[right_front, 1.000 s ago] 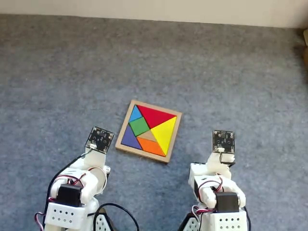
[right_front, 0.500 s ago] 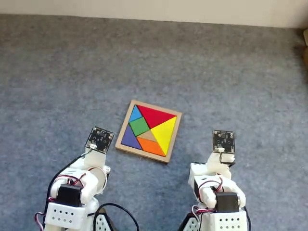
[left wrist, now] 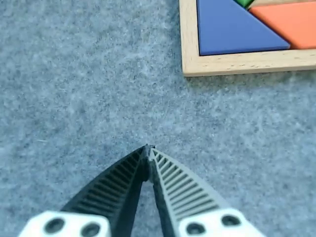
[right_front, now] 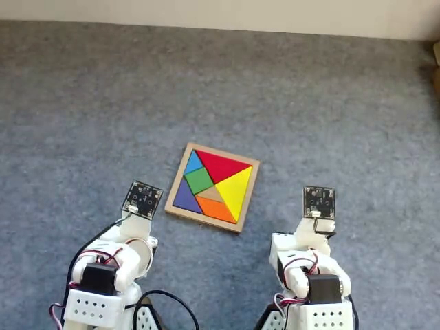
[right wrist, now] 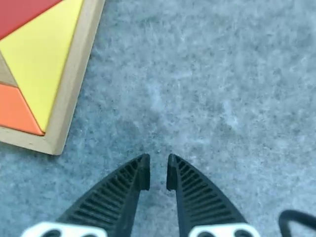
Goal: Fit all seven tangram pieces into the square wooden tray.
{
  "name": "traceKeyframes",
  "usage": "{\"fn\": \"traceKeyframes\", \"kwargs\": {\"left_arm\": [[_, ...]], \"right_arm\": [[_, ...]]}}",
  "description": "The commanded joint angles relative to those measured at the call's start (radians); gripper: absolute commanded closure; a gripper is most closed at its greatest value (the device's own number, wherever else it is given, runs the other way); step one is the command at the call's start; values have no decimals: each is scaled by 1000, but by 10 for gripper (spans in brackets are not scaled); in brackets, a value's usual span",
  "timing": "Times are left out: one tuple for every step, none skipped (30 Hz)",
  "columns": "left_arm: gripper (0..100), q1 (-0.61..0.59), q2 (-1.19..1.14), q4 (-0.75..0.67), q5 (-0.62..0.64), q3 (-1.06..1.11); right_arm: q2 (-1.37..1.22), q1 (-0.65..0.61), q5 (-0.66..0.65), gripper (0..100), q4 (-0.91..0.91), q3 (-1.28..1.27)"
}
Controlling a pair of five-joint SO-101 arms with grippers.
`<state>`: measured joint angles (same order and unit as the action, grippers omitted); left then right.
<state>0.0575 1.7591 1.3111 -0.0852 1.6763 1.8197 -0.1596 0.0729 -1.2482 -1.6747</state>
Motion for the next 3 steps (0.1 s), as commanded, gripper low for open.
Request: {"fn": "traceKeyframes", "kwargs": {"left_arm": [[993,-8,50,6,-5,21],[993,-8,50,6,-5,21],[993,-8,50,6,-5,21]], "right_arm": [[18,13,-9,925,-7,-139],[18,13,-9,925,-7,-139],[18,13,-9,925,-7,-139]]}}
